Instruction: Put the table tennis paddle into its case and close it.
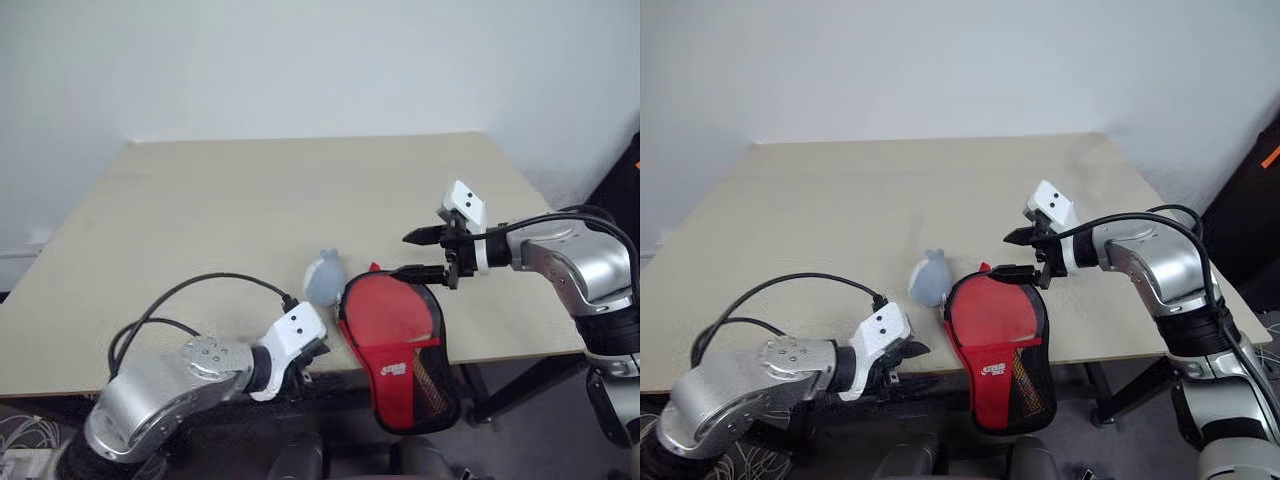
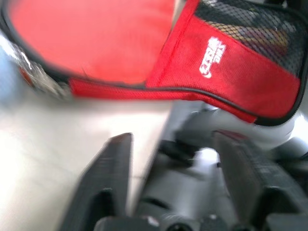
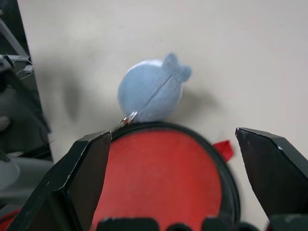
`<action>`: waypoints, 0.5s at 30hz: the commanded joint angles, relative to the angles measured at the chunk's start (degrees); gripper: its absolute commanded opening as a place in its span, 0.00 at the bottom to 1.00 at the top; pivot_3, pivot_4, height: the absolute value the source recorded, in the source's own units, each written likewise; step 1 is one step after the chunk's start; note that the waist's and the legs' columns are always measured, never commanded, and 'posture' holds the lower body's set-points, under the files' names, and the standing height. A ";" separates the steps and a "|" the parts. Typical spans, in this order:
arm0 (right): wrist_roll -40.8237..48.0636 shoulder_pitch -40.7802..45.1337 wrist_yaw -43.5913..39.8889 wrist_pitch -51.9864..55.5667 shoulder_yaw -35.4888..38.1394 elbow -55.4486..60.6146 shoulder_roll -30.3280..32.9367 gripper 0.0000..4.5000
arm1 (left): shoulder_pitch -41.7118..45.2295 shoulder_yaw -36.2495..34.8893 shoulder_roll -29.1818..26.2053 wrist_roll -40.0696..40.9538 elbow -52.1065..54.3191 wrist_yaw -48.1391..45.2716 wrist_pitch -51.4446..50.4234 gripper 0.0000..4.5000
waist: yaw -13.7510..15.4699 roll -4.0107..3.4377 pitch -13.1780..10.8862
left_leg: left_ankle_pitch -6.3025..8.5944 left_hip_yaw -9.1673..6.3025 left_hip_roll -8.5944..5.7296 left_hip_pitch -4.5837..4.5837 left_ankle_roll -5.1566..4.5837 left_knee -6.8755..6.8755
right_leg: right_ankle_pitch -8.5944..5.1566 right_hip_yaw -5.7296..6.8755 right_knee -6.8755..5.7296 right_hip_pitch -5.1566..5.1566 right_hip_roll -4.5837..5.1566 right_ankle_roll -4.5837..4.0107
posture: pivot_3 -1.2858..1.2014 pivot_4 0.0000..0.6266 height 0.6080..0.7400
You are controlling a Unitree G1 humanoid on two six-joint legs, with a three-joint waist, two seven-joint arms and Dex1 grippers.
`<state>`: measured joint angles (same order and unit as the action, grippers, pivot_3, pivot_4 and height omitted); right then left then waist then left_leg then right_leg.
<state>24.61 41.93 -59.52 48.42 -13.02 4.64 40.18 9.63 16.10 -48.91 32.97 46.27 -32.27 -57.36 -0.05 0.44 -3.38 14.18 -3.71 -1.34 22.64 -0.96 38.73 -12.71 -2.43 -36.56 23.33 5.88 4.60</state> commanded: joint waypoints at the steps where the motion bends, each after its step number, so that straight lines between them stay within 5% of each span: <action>1: -0.93 2.46 -1.05 -2.48 0.08 -1.13 -0.86 1.00 | 1.60 0.83 0.72 -6.33 -2.19 -3.82 12.64 0.28 | 0.01 0.01 -0.01 | 0.00 0.00 0.00 0.00 0.00 -0.01 | 0.00 0.00 0.00 0.01 0.00 0.00 | 0.52 0.00 0.68; 5: -1.80 3.57 -1.41 -3.63 -0.34 -2.68 -2.20 1.00 | 2.55 1.35 6.44 -6.04 -5.14 -4.19 14.76 0.01 | -0.02 0.03 -0.03 | -0.01 -0.02 0.02 0.02 -0.02 -0.01 | 0.00 0.01 -0.02 0.02 -0.01 0.03 | 0.52 0.00 0.68; 15: -7.42 11.60 2.45 -7.73 -1.78 -17.35 -11.46 1.00 | 5.80 6.39 18.69 -10.15 -14.72 -3.72 17.65 0.01 | -0.07 0.00 -0.02 | -0.02 -0.03 0.04 -0.02 -0.04 0.00 | 0.10 0.01 -0.11 0.04 -0.07 0.18 | 0.52 0.00 0.68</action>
<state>18.25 51.07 -57.66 42.34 -14.99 -11.10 29.43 14.24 22.25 -31.16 23.20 31.89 -36.16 -41.09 -0.12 0.43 -3.40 14.15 -3.74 -1.31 22.62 -1.00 38.73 -12.60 -2.42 -36.67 23.36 5.81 4.78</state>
